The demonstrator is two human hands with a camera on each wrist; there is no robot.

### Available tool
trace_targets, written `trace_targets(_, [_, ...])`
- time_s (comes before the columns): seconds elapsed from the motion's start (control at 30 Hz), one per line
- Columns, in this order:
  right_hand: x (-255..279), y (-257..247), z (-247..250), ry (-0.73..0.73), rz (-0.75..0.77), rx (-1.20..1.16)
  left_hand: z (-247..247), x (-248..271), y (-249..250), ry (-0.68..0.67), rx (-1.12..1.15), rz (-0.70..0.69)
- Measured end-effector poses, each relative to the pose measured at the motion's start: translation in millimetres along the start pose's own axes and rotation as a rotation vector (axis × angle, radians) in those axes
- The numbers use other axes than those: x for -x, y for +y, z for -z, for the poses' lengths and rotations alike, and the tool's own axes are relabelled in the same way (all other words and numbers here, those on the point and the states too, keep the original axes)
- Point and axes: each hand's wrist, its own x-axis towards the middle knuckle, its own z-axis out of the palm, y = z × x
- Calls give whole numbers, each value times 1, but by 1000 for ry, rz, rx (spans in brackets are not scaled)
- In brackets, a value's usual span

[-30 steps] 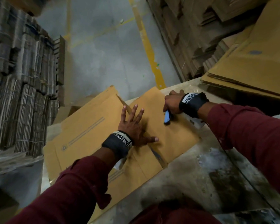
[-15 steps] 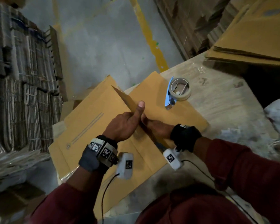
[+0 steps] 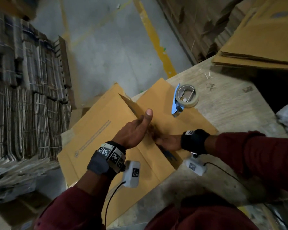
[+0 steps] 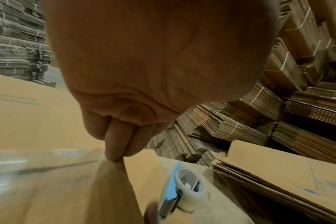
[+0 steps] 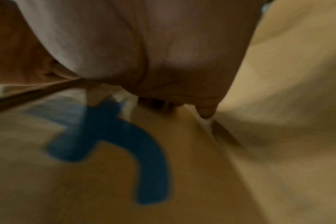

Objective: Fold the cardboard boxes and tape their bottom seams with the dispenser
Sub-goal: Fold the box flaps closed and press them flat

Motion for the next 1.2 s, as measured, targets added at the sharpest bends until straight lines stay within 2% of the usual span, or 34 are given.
trace_targets(0.07, [9, 10, 7, -17, -145, -78, -1, -1, -6, -21, 39, -12])
trace_targets(0.1, [11, 6, 11, 17, -148, -80, -2, -3, -10, -25, 59, -20])
trace_targets(0.23, [-10, -31, 10, 115, 112, -86, -12, -2, -27, -15, 163, -41])
trace_targets(0.27, [-14, -35, 5, 126, 147, 27, -20, 0, -32, -24, 149, -50])
trace_targets(0.37, [-18, -22, -1, 171, 263, 312, -54, 6, -58, -50, -75, -52])
trace_targets(0.47, [-12, -21, 2, 151, 190, 388, -76, 7, -84, -15, -193, -26])
trace_targets(0.57, [-10, -30, 6, 120, 111, 410, -75, 7, -105, 53, -220, 45])
trace_targets(0.67, [-4, -41, 7, 137, 15, 529, -66, 13, -134, 82, -206, 153])
trace_targets(0.73, [-1, -51, 6, 181, -25, 670, -65, 22, -153, 102, -207, 165])
trace_targets(0.83, [-2, -69, 1, 204, 59, 956, -79, 29, -161, 133, -289, 39])
trace_targets(0.97, [-6, -78, -8, 31, 75, 1280, -99, 19, -165, 168, -294, -61])
trace_targets(1.1, [-5, -94, -16, 19, -18, 1374, -93, 27, -185, 205, -352, -130])
trace_targets(1.2, [-9, -103, -36, 27, 38, 1408, -91, 44, -209, 233, -363, -174])
